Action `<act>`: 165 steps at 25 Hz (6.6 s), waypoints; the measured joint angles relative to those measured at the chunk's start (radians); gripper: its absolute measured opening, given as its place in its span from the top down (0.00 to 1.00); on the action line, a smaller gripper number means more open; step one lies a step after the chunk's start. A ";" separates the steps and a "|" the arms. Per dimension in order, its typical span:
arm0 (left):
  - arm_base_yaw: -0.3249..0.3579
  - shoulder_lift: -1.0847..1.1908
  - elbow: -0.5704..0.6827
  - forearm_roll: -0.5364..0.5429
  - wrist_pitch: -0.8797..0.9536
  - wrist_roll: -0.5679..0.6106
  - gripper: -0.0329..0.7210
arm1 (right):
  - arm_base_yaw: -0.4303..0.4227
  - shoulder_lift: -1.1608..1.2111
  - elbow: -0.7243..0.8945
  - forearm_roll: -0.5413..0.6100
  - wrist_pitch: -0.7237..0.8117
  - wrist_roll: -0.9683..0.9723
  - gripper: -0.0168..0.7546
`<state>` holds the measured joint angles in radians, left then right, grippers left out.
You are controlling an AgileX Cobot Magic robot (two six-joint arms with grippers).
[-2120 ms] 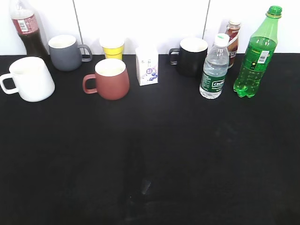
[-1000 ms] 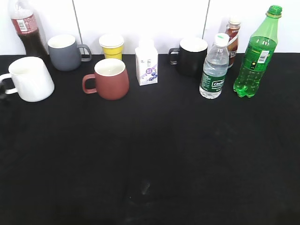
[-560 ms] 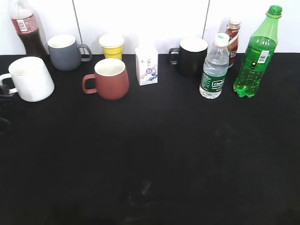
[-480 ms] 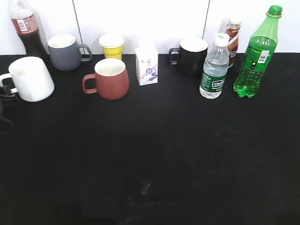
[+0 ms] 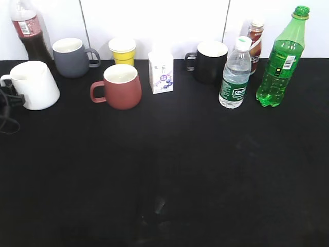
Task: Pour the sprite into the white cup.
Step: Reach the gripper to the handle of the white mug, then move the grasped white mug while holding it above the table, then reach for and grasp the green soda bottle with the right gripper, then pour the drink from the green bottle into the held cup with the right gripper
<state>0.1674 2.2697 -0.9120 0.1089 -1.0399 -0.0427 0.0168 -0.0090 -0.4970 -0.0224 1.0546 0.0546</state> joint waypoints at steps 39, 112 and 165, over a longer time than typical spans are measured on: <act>-0.305 -0.341 0.411 0.354 -0.122 -0.139 0.89 | 0.000 0.172 -0.023 0.006 -0.345 0.000 0.25; -0.363 -0.341 0.357 0.436 -0.123 -0.068 0.87 | 0.443 2.021 -0.573 -0.255 -1.733 -1.021 0.42; -0.365 -0.341 0.352 0.444 -0.099 -0.060 0.86 | 0.443 2.021 -0.584 -0.111 -1.878 -1.552 0.44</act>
<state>-0.1976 1.9287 -0.5599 0.5531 -1.1393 -0.1027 0.4599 2.0121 -1.0812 -0.1338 -0.8232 -1.4977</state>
